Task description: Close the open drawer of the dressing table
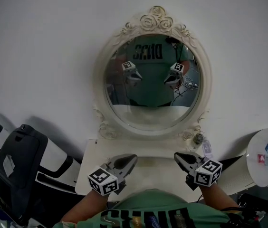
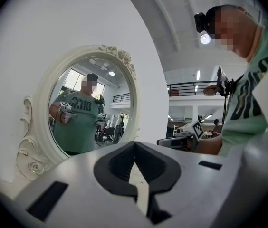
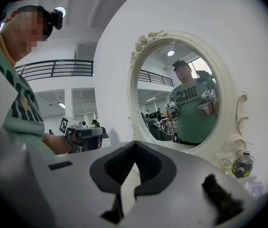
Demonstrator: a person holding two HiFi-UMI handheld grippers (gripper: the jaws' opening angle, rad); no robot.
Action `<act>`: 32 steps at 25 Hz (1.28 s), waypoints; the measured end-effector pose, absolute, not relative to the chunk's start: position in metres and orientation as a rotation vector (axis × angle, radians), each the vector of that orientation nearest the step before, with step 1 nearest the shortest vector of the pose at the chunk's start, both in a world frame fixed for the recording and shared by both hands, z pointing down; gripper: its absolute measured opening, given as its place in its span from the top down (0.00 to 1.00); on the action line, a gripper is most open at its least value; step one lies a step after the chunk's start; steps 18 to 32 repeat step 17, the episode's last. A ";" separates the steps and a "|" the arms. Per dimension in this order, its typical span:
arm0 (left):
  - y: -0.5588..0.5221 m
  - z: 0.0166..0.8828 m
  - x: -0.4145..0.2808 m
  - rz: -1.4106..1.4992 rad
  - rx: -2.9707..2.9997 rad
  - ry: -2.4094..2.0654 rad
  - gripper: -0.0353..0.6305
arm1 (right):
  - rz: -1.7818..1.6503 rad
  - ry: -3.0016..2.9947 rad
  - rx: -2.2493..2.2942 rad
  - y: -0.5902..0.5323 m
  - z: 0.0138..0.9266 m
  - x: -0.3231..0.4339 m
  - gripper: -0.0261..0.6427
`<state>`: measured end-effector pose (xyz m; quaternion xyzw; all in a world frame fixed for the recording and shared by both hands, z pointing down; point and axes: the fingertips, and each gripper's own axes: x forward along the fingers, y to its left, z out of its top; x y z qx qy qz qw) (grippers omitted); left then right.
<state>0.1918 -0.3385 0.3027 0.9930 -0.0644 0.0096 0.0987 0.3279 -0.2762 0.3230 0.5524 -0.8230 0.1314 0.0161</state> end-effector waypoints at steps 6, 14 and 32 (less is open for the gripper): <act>-0.341 0.303 0.190 0.035 2.935 -0.187 0.93 | 0.395 -2.555 1.692 -0.279 0.325 0.323 0.94; -0.341 0.305 0.185 0.032 2.930 -0.184 0.93 | 0.379 -2.555 1.673 -0.278 0.323 0.316 0.94; -0.341 0.305 0.182 0.028 2.926 -0.186 0.93 | 0.372 -2.555 1.661 -0.278 0.324 0.311 0.94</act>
